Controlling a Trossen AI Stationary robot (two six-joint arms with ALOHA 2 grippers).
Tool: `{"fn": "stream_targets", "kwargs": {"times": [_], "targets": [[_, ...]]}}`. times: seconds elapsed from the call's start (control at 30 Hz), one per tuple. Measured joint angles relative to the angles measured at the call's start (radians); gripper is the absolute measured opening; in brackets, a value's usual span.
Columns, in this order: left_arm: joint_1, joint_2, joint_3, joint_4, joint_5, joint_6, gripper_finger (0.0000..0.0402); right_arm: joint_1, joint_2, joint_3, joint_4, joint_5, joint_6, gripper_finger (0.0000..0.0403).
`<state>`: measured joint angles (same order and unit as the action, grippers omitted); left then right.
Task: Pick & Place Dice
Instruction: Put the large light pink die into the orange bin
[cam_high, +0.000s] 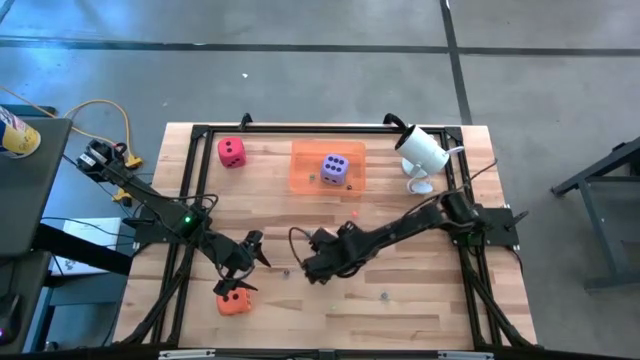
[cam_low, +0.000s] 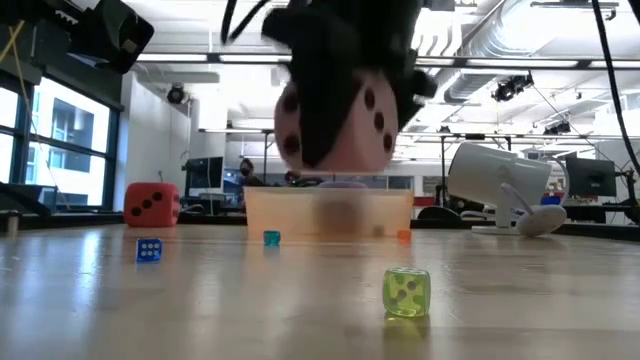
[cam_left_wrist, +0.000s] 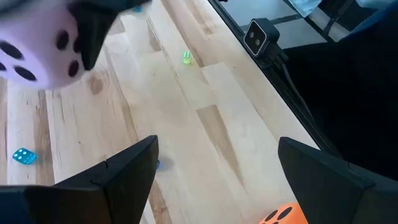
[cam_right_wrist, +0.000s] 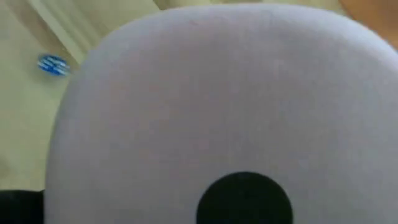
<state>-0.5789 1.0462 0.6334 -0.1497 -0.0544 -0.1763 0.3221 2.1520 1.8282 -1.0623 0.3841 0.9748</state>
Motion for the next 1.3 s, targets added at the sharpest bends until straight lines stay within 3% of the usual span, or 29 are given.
{"fn": "stream_targets", "kwargs": {"times": [0.23, 0.43, 0.67, 0.87, 0.97, 1.13, 1.3], "targets": [[0.000, 0.000, -0.001, 0.000, 0.000, 0.023, 0.0323, -0.105, -0.143, 0.003, -0.115, 0.052, -0.010, 0.0349], [0.004, 0.002, -0.002, 0.001, -0.005, 0.025, 0.0323, -0.259, -0.221, 0.003, -0.164, 0.060, -0.127, 0.0353], [0.021, 0.014, -0.002, 0.029, -0.021, 0.021, 0.0323, -0.489, -0.229, 0.003, -0.118, 0.037, -0.298, 0.0351], [0.023, 0.019, -0.002, 0.027, -0.023, -0.012, 0.0323, -0.649, -0.229, 0.003, -0.164, 0.035, -0.320, 0.0349], [0.022, 0.019, -0.002, 0.027, -0.023, -0.013, 0.0323, -0.686, -0.229, -0.004, -0.168, 0.034, -0.319, 0.0349], [0.020, 0.019, -0.002, 0.027, -0.023, -0.054, 0.0323, -0.717, -0.229, -0.110, -0.078, -0.027, -0.328, 0.0359], [0.019, 0.019, -0.002, 0.026, -0.022, -0.085, 0.0323, -0.732, -0.229, -0.227, 0.034, -0.021, -0.389, 0.0349]]}}
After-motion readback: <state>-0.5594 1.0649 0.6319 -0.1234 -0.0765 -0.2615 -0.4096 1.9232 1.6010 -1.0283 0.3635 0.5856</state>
